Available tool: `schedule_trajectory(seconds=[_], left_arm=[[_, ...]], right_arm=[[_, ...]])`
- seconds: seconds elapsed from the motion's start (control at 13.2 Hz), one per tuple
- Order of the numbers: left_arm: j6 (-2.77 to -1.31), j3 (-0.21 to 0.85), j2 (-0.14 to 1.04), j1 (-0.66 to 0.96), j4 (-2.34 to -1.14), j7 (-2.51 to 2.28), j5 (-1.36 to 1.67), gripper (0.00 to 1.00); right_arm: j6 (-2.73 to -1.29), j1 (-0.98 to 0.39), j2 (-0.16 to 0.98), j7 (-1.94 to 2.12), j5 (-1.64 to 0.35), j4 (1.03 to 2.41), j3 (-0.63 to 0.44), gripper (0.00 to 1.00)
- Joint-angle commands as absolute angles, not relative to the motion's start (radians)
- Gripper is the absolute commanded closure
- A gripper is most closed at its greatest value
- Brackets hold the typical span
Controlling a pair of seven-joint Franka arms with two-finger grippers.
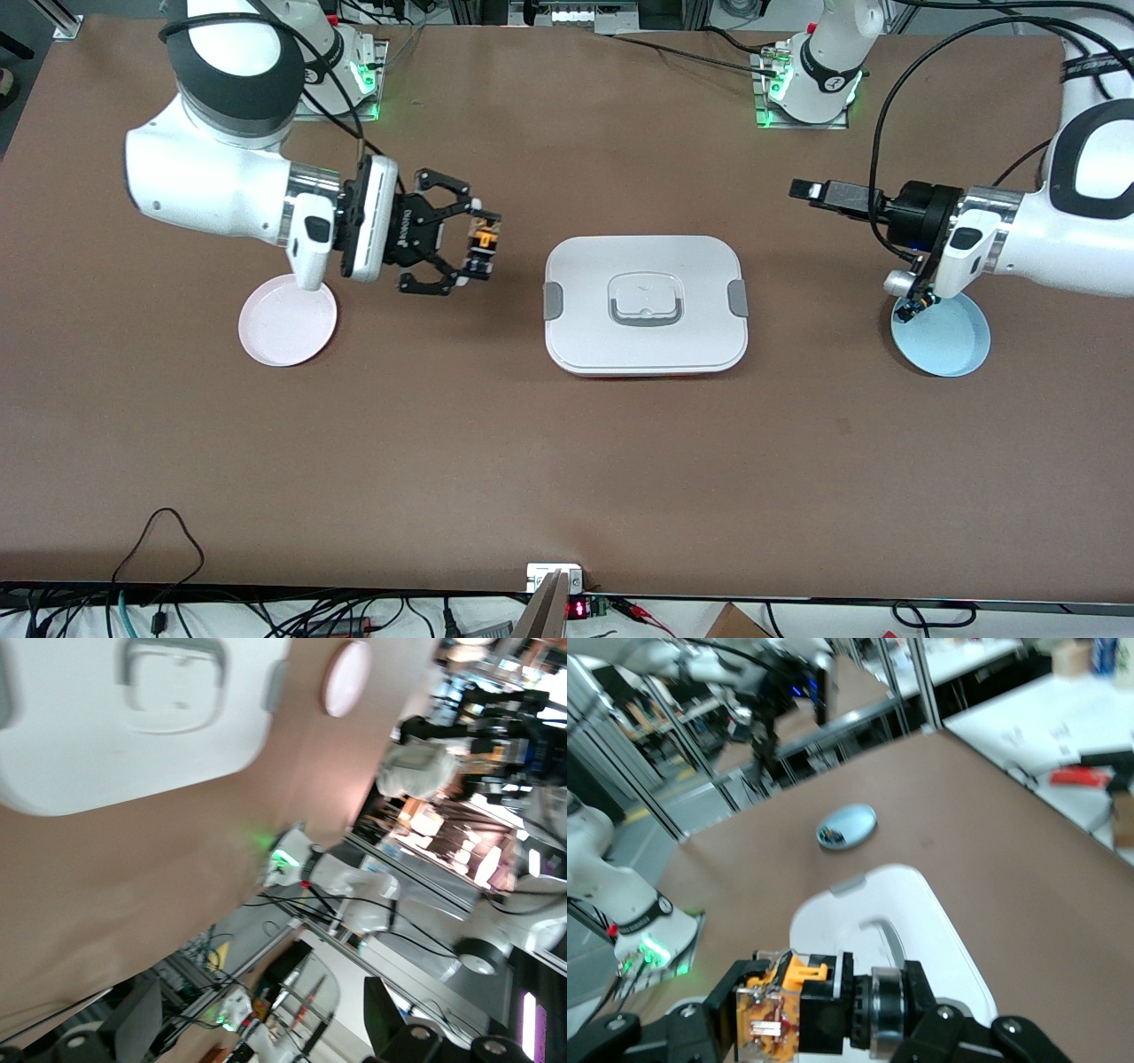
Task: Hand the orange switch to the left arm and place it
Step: 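Lift the switch with the right gripper while the left gripper approaches, then carry the switch above the box while the left gripper grasps it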
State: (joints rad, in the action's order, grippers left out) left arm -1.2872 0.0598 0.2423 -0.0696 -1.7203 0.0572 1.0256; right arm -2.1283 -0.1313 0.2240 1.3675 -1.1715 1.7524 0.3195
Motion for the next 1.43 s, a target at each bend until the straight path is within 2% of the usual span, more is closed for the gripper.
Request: schedule_trajectory(seconds=[0.0, 0.23, 0.38, 0.6, 0.75, 1.06, 1.21, 1.28, 1.36], left_arm=[[-1.319, 0.064, 0.302, -0.029, -1.723, 0.126, 1.260, 0.00], [-1.477, 0.066, 0.298, 0.069, -1.753, 0.247, 1.408, 0.00], [-1.558, 0.064, 0.291, 0.126, -1.798, 0.303, 1.520, 0.00], [-1.663, 0.066, 0.284, 0.198, -1.801, 0.310, 1.546, 0.00], [-1.677, 0.074, 0.281, 0.221, -1.813, 0.310, 1.575, 0.00], [-1.848, 0.198, 0.253, 0.219, -1.861, 0.310, 1.677, 0.03], [-1.853, 0.204, 0.252, 0.219, -1.861, 0.305, 1.675, 0.15], [-1.850, 0.204, 0.250, 0.219, -1.861, 0.295, 1.675, 0.30], [-1.842, 0.204, 0.249, 0.210, -1.861, 0.285, 1.675, 0.41]], right_arm=[[-2.129, -0.165, 0.247, 1.543, -1.355, 1.750, 0.321, 0.91], [-2.132, -0.244, 0.290, 1.785, -1.642, 1.755, 0.321, 0.91], [-2.131, -0.265, 0.302, 1.842, -1.727, 1.759, 0.321, 0.91], [-2.131, -0.271, 0.322, 1.894, -1.769, 1.752, 0.321, 0.91], [-2.132, -0.284, 0.322, 1.898, -1.778, 1.750, 0.321, 0.91], [-2.144, -0.331, 0.333, 1.914, -1.827, 1.752, 0.319, 0.91], [-2.149, -0.333, 0.333, 1.910, -1.827, 1.752, 0.319, 0.91], [-2.149, -0.334, 0.333, 1.907, -1.827, 1.752, 0.319, 0.91], [-2.149, -0.334, 0.331, 1.902, -1.827, 1.752, 0.319, 0.91]])
